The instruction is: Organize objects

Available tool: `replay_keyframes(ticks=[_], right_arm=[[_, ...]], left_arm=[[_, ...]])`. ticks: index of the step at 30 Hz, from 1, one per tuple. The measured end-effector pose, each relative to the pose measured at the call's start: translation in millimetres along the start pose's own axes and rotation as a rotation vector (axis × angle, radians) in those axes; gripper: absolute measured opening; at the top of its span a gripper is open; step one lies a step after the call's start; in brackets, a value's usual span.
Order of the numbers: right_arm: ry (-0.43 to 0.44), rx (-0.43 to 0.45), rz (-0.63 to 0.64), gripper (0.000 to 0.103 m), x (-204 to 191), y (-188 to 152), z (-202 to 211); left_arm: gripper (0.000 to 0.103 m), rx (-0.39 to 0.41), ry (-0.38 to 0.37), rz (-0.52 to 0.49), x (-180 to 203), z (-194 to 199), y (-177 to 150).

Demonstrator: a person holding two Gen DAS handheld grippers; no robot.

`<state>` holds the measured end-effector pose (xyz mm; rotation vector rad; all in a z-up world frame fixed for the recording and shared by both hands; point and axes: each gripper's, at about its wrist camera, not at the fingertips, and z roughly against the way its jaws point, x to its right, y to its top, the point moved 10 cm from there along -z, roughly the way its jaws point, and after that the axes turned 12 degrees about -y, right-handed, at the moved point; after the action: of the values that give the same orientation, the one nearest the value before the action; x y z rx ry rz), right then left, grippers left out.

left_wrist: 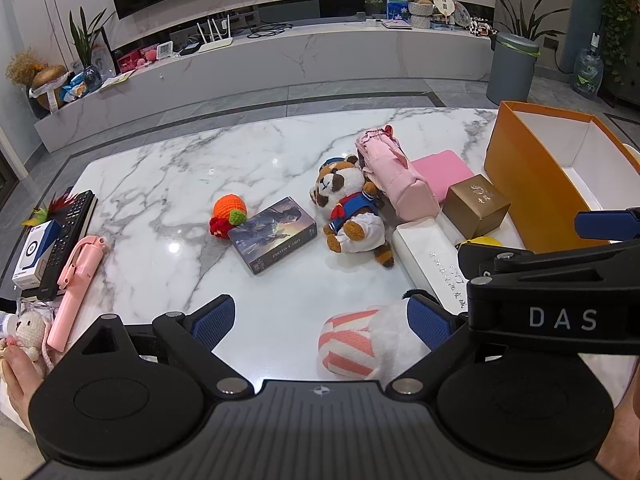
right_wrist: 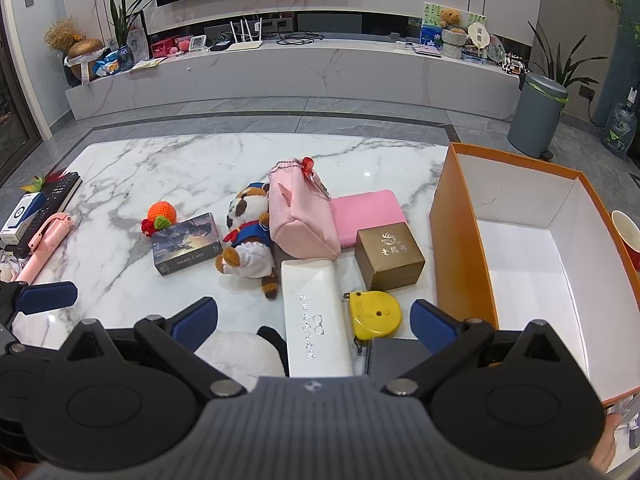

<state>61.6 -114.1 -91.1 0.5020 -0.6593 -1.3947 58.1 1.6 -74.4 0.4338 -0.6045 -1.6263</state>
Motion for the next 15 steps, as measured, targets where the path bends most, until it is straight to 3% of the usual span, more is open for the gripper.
replay_keyframes(ticks=[15], right_arm=[[-0.003,0.001,0.0,0.102,2.0,-1.5,-1.0]], left_arm=[[0.103,-0.005,-0.001,0.004,3.0,-0.1,0.1]])
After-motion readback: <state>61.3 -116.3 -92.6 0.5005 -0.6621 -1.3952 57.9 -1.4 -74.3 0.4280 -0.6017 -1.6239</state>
